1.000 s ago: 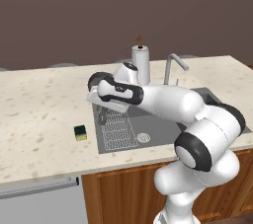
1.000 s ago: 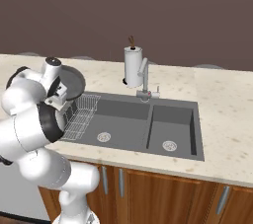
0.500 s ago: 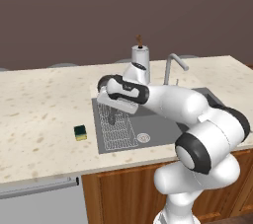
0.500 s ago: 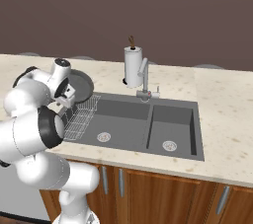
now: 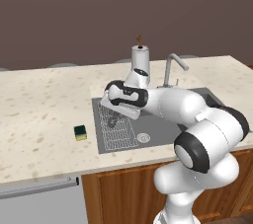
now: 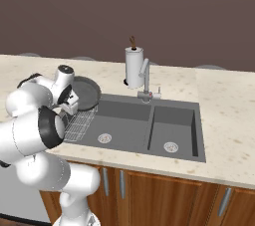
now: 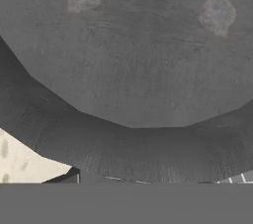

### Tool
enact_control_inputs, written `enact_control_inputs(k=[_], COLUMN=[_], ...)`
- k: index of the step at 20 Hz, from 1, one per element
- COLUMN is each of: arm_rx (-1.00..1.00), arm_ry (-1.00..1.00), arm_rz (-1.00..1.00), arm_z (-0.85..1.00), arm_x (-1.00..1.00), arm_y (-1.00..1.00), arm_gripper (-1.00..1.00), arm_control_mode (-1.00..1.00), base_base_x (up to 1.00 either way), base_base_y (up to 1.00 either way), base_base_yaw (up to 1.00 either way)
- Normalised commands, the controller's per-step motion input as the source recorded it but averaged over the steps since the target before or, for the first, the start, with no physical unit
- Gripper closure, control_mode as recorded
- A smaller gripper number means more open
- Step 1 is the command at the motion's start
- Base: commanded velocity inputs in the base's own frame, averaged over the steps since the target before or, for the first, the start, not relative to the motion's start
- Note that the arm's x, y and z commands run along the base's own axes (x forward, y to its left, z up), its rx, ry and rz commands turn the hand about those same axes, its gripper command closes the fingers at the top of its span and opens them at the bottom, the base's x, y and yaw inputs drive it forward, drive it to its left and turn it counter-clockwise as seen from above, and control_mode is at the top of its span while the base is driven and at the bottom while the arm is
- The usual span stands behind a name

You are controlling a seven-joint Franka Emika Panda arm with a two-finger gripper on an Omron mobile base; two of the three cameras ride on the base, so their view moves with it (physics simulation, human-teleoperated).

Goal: Pick the pan and sponge and place them into the sink. Then turn on the water.

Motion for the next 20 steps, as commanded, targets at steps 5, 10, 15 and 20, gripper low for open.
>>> enact_control_inputs(k=[5, 10, 15, 20], arm_rx=[0.0, 0.0, 0.04, 0.06], arm_ry=[0.0, 0.0, 0.04, 0.12], arm_rz=[-0.23, -0.17, -0.11, -0.09], arm_z=[-0.17, -0.01, 0.0, 0.0], arm_x=[0.0, 0.01, 0.09, 0.08], arm_y=[-0.11, -0.28, -0.39, -0.28], arm_gripper=[1.0, 1.0, 1.0, 1.0], arm_control_mode=[-1.0, -1.0, -1.0, -1.0], base_base_x=[0.0, 0.0, 0.0, 0.0], base_base_y=[0.0, 0.0, 0.0, 0.0], base_base_yaw=[0.0, 0.0, 0.0, 0.0])
